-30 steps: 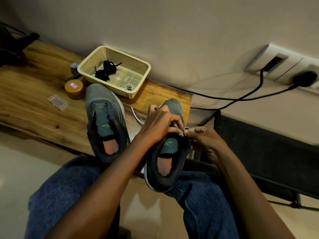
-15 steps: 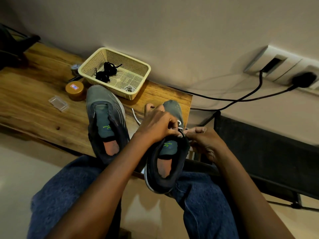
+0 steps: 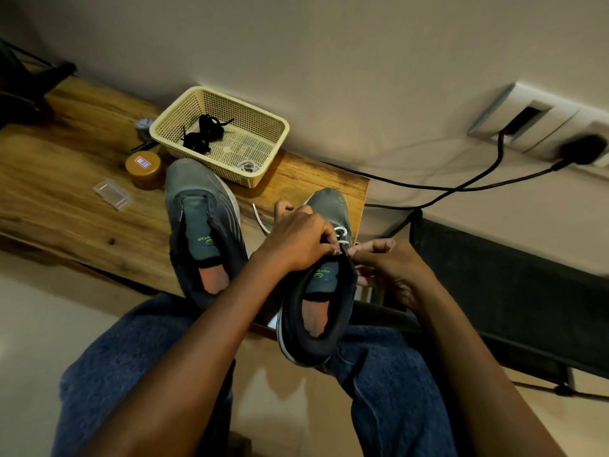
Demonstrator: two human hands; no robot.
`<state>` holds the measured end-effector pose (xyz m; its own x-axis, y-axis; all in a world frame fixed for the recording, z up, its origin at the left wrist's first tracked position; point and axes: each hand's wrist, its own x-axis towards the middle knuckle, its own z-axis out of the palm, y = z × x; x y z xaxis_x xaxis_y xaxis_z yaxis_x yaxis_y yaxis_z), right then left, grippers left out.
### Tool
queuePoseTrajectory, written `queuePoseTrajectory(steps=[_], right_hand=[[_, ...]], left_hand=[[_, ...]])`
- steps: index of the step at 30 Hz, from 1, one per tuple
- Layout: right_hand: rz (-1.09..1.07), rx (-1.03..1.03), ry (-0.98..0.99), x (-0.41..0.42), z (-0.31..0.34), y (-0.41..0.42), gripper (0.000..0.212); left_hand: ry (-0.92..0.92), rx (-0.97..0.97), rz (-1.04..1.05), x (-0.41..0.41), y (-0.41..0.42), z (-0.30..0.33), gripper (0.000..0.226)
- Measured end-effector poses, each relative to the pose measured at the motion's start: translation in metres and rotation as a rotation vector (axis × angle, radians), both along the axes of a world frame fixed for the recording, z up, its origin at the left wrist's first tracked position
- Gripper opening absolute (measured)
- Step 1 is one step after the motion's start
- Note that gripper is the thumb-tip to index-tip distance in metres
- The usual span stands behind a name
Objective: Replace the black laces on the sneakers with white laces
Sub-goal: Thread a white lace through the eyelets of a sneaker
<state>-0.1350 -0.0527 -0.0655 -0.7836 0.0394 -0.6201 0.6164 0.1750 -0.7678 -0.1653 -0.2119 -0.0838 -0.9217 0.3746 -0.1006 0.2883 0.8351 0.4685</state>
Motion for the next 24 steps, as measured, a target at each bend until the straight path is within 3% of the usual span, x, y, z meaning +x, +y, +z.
queuePoseTrajectory(steps=[12,17,21,24], right_hand=[[-0.032,0.079,0.027,-0.001,0.001,-0.008,0.021],[-0.184,0.011,0.020,-0.004,-0.001,-0.003,0.028],[-0.006,0.084,0.065,0.000,-0.003,-0.004,0.011],[0.030,0.119,0.098,0.000,-0.004,-0.009,0.013]], left_hand=[[0.006,-0.018,0.005,0.001,0.003,-0.004,0.019],[0.025,-0.023,0.039,-0.004,-0.002,-0.007,0.023],[0.054,-0.006,0.058,-0.004,-0.004,-0.004,0.030],[0.048,-0.055,0.085,-0.003,-0.008,0.000,0.045]])
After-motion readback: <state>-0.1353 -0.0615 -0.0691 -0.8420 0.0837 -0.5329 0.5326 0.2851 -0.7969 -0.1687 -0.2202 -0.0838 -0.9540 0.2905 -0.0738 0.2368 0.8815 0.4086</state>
